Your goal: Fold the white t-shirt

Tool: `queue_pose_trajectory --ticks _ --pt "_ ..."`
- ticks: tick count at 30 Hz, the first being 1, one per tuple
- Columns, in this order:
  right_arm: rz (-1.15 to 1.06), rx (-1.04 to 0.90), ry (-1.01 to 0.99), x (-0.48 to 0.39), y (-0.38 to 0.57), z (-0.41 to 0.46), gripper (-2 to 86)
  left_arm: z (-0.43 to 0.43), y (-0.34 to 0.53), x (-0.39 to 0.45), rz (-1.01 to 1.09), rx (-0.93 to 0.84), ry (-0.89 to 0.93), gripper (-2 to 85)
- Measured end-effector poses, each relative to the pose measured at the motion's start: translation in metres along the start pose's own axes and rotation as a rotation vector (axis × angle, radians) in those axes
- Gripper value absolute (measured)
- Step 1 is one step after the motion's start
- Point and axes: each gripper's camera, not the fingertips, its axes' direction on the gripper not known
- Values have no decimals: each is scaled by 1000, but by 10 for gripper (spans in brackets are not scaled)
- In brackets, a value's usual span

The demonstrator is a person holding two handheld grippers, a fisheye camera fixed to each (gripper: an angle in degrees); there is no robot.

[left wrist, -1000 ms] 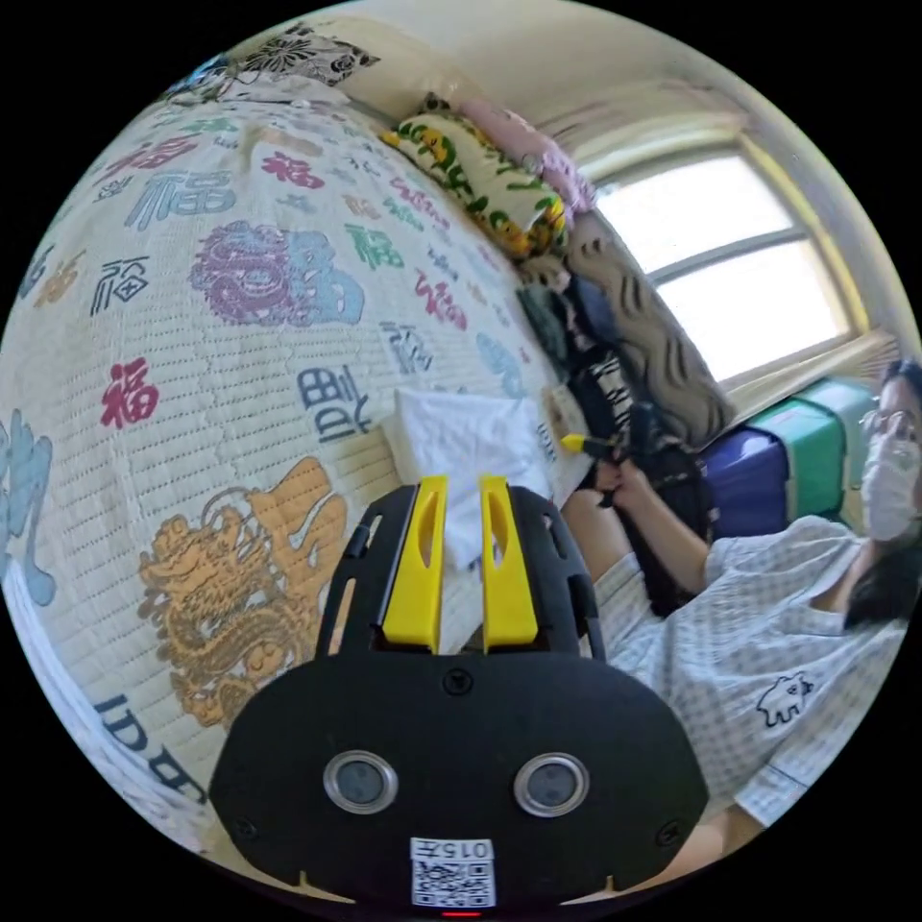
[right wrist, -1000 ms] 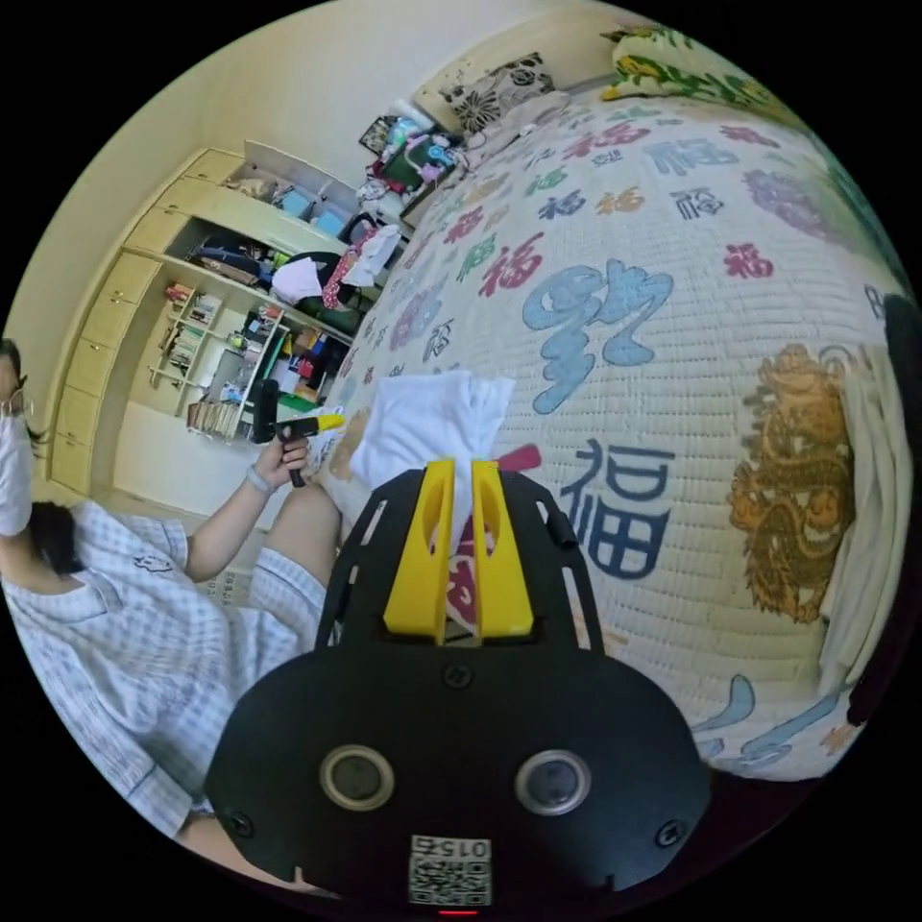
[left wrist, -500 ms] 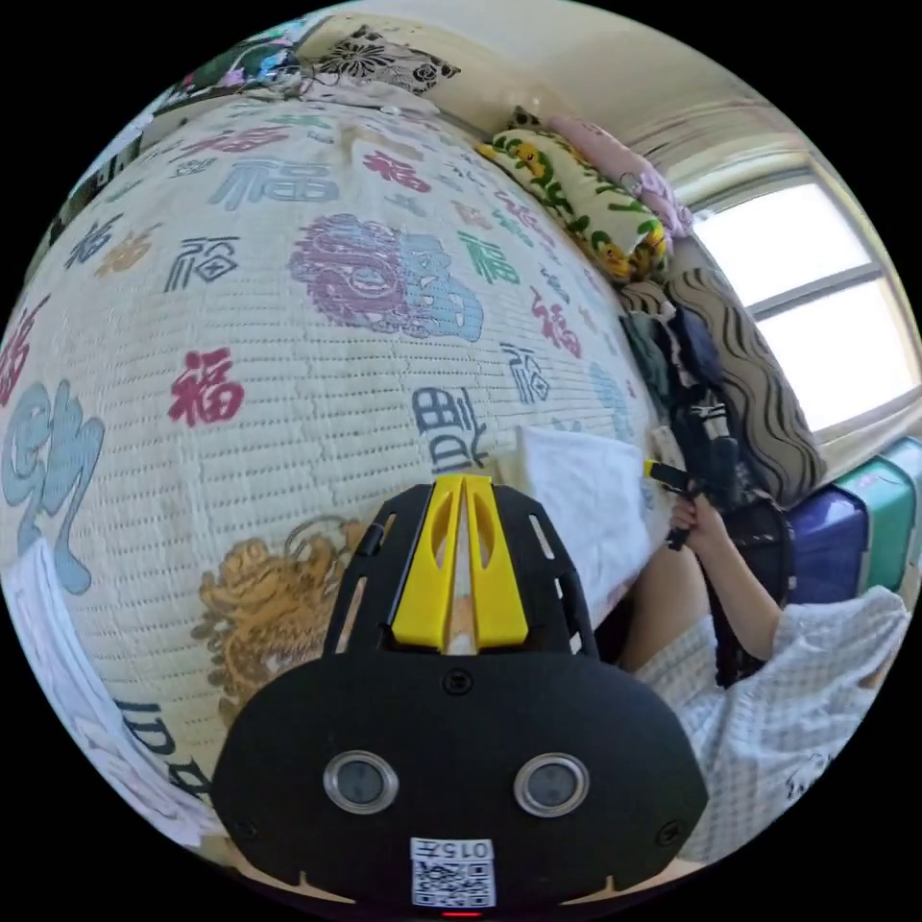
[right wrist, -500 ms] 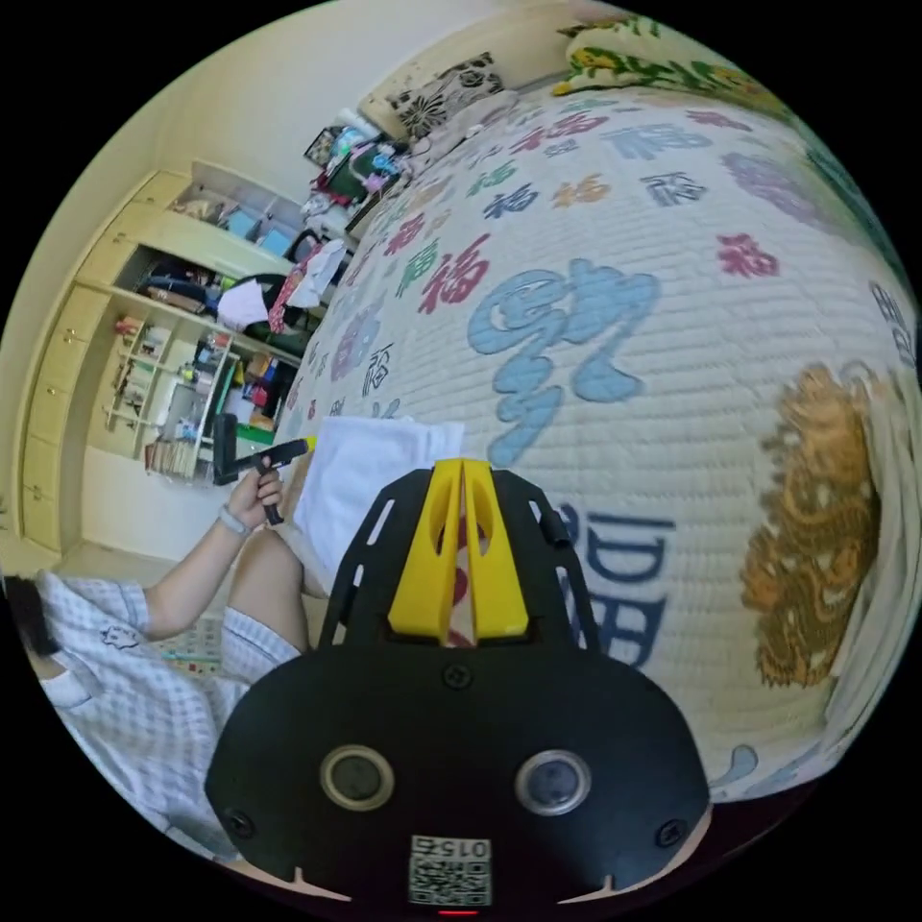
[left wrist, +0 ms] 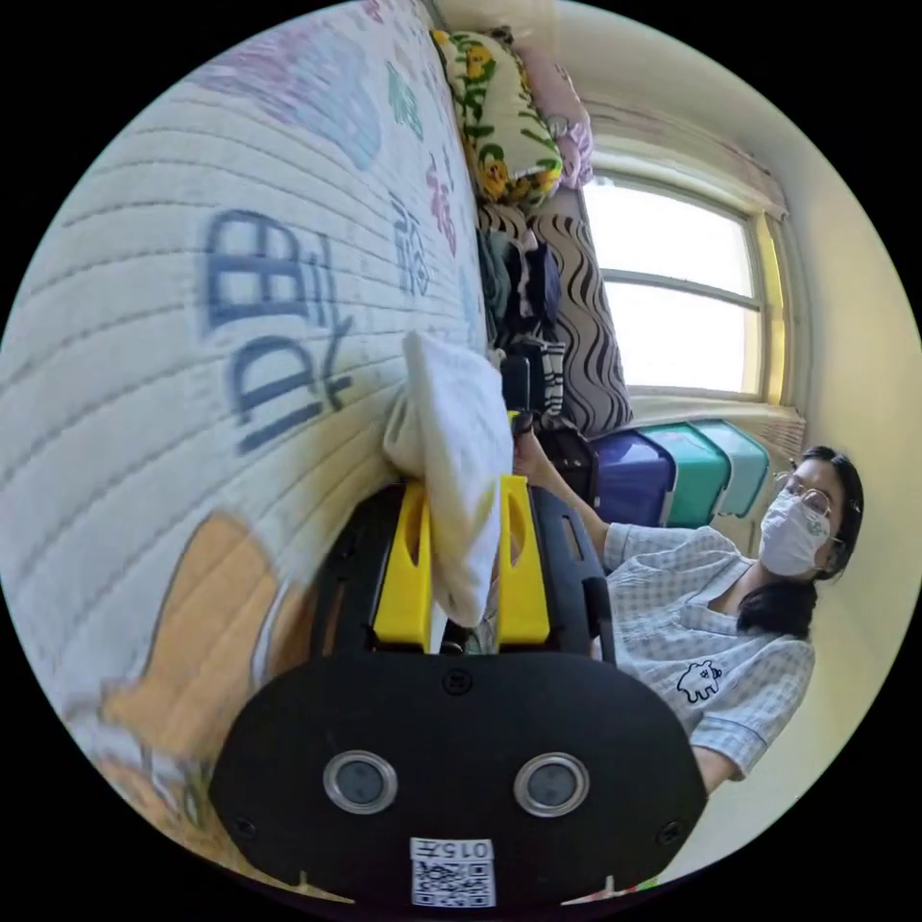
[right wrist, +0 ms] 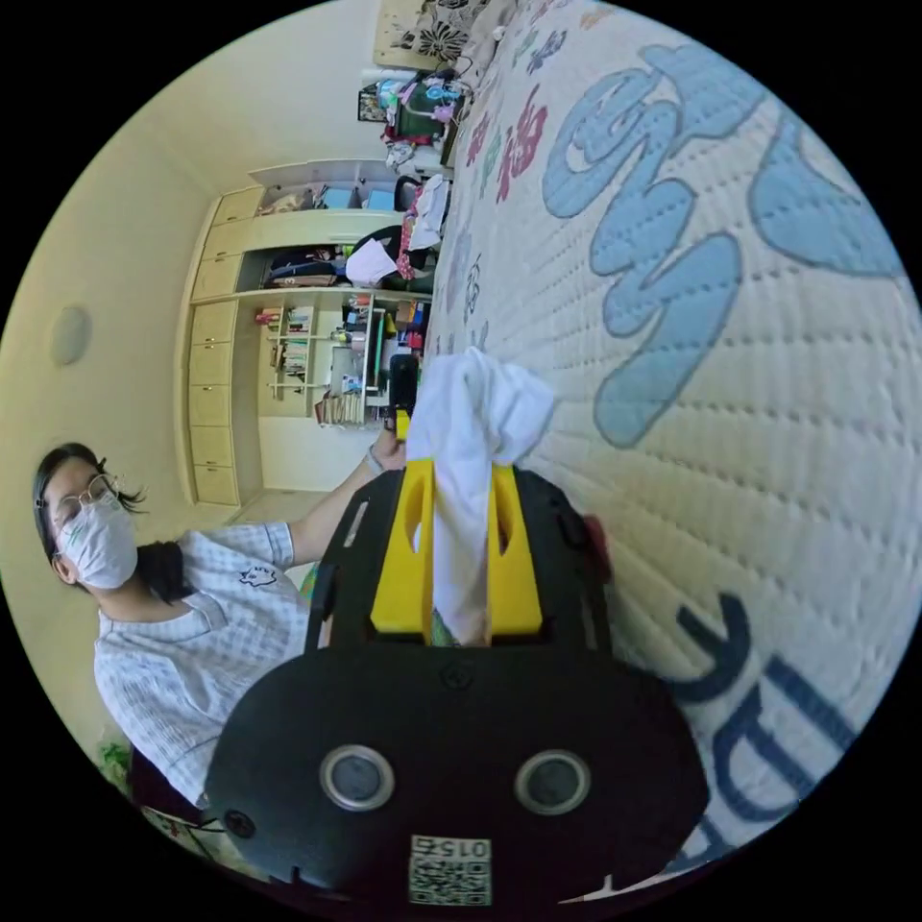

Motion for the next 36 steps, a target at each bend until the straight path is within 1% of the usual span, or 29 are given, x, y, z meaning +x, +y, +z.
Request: queue_pose_trajectory --ticks 2,4,7,10,13,15,16,18,19,21,23,24,26,28,30,32,33,34,36 --pt "4 2 -27 6 -8 6 69 -1 1 -8 1 -11 -5 74" --pt "-6 29 10 3 -3 2 61 -10 13 -9 26 12 -24 58" --pt "-44 58 72 -12 10 -7 53 -36 48 -1 77 94 -27 24" --pt "-101 52 115 -38 11 6 51 -69 93 15 144 154 -40 5" --pt "-219 5 113 -70 -11 50 50 -125 160 28 160 283 -97 -1" --pt "-272 -12 69 -86 -28 79 50 -175 225 38 178 414 -99 -3" --pt "-295 -37 16 -95 -41 100 50 -187 242 42 188 444 -102 -3" --pt "-334 -92 -40 -112 -57 137 49 -229 311 59 207 547 -165 -4" --pt "-357 -133 -63 -125 -66 164 49 -239 329 64 210 573 -179 -4" --pt "-400 -195 -94 -146 -80 206 48 -276 397 82 231 689 -217 -4" --pt "-441 -250 -149 -171 -95 256 49 -301 441 95 239 755 -264 -5" --pt "-449 -258 -166 -176 -98 268 49 -315 466 101 238 790 -301 -5" --pt "-472 -287 -206 -189 -107 311 50 -330 496 102 223 829 -352 -5" --pt "-468 -294 -182 -188 -111 341 51 -340 517 85 167 853 -385 -4" --pt "-409 -306 -130 -171 -114 367 51 -342 533 34 16 832 -373 -3" --pt "-267 -334 -25 -130 -114 396 54 -334 540 -9 -107 802 -373 0" --pt "-232 -342 3 -119 -113 402 54 -326 544 -31 -154 799 -367 1" --pt "-161 -354 53 -98 -111 410 56 -323 546 -39 -155 812 -352 3" --pt "-96 -317 3 -78 -105 412 58 -312 559 -51 -100 906 -289 9"
